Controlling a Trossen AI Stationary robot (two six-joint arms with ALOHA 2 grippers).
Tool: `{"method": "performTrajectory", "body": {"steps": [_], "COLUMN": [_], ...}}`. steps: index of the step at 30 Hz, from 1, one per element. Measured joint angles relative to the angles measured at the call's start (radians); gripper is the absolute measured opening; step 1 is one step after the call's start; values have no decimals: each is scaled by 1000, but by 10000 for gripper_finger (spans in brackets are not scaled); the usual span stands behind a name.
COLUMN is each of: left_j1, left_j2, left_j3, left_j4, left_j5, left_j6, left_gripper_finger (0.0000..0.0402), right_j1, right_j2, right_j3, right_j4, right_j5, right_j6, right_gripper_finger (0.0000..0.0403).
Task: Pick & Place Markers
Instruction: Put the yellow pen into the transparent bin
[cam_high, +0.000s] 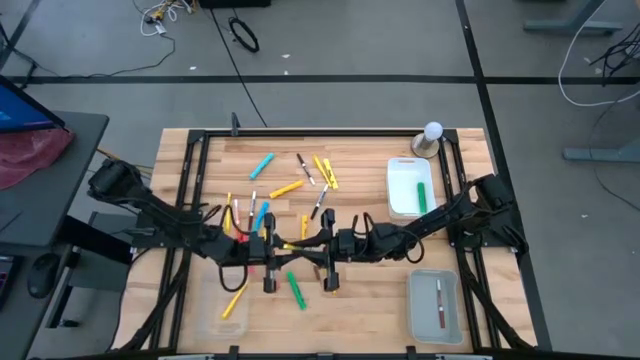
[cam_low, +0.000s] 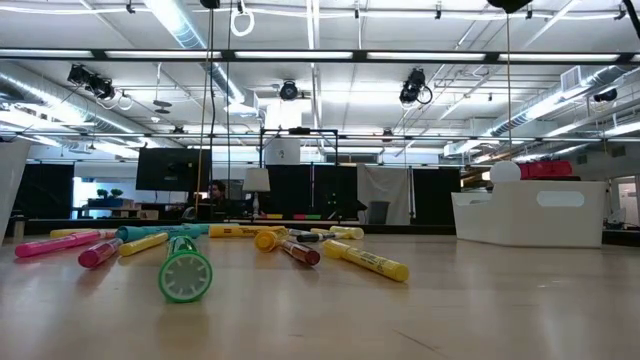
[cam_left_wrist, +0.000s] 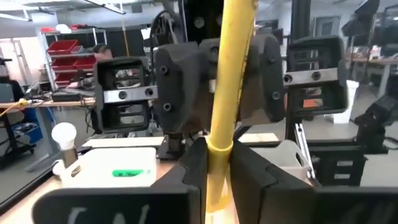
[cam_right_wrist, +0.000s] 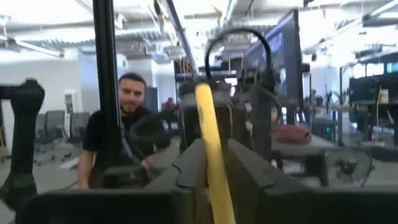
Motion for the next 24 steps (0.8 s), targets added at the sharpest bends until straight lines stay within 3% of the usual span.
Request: {"method": "performTrajectory", "body": {"steps": [4,6,8,12,15,20,24], "left_j1": [-115,-177,-224,-284,-316,-357,-385], "left_j2": [-23,-33,-34,-3,34,73,93], "left_j3": [86,177,294,504,562,523,480], "left_j4": [-287,-557,-879,-1467,-1731,-1824,-1815], "left_j5": [-186,-260,-262,-93,113,416,515], "left_j6": [-41,-150,-358,-930,-1282,-1659,-1821], "left_gripper_finger": [46,46,46,46,46,46,52], "right_j1": [42,62,78,91,92,93,101], "right_j2": [-29,-51,-66,-88,-88,-88,-88], "right_j3": [-1,-1,-1,-1,-1,-1,-1], "right_j4": [-43,-82,-131,-197,-217,-258,-279], "right_j5": [15,15,32,110,123,123,123], "right_j6": [-57,-94,-116,-142,-144,-145,-156], "right_gripper_finger": [114,128,138,147,147,139,133]}}
